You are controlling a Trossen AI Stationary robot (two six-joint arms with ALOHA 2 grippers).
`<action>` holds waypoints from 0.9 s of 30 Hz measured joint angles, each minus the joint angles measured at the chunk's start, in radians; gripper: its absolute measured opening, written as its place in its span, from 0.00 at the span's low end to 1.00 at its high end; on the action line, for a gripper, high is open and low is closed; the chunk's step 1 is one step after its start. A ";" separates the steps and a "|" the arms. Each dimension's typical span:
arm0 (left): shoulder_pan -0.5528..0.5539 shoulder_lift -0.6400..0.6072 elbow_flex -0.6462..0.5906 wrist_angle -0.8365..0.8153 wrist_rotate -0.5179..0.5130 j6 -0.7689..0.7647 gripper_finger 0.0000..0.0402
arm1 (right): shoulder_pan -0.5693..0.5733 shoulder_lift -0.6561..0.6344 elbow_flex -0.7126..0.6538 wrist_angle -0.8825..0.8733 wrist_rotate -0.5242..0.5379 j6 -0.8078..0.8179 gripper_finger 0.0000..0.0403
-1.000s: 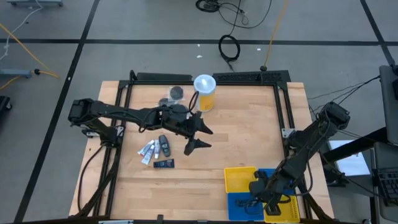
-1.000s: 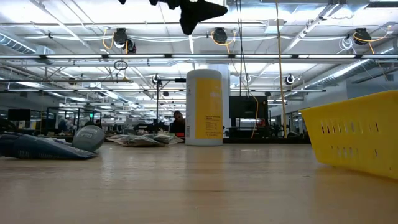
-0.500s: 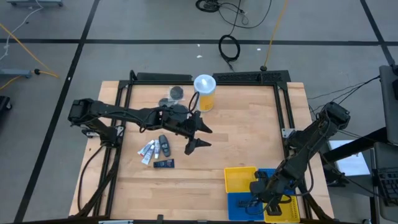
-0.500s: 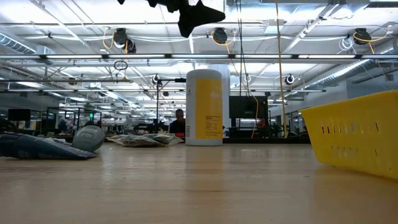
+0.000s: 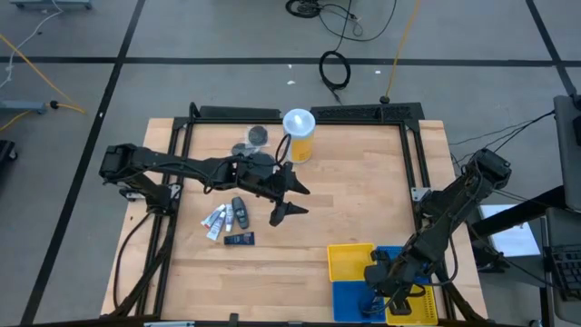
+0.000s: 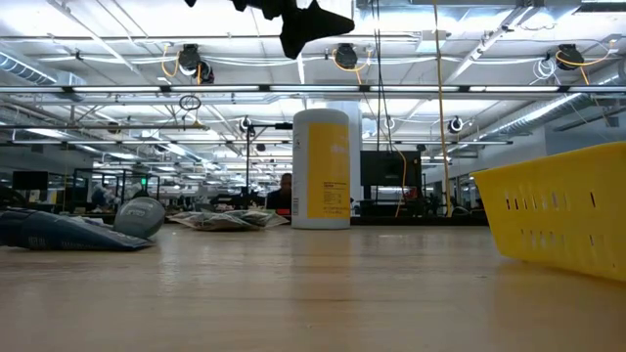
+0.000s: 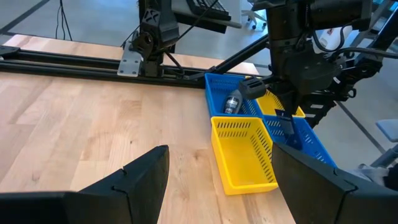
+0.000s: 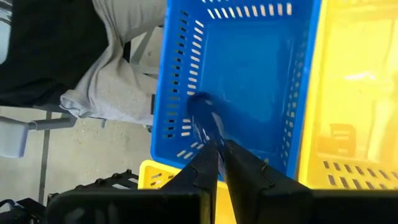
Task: Pick & Place Travel size toiletries
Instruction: Put the top shave cream into the bottom blue basket, then put the shave cream into the bottom blue basket
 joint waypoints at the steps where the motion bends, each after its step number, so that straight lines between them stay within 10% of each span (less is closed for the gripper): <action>1: 0.000 0.000 0.000 0.000 0.000 0.000 0.68 | -0.001 0.000 0.000 0.010 0.005 -0.009 0.06; 19: 0.000 0.000 0.000 -0.115 -0.018 -0.052 0.68 | -0.081 -0.023 0.000 0.058 0.021 -0.237 0.17; 27: -0.001 0.000 0.000 -0.398 -0.185 -0.242 0.68 | -0.134 -0.029 0.000 0.050 0.026 -0.350 0.18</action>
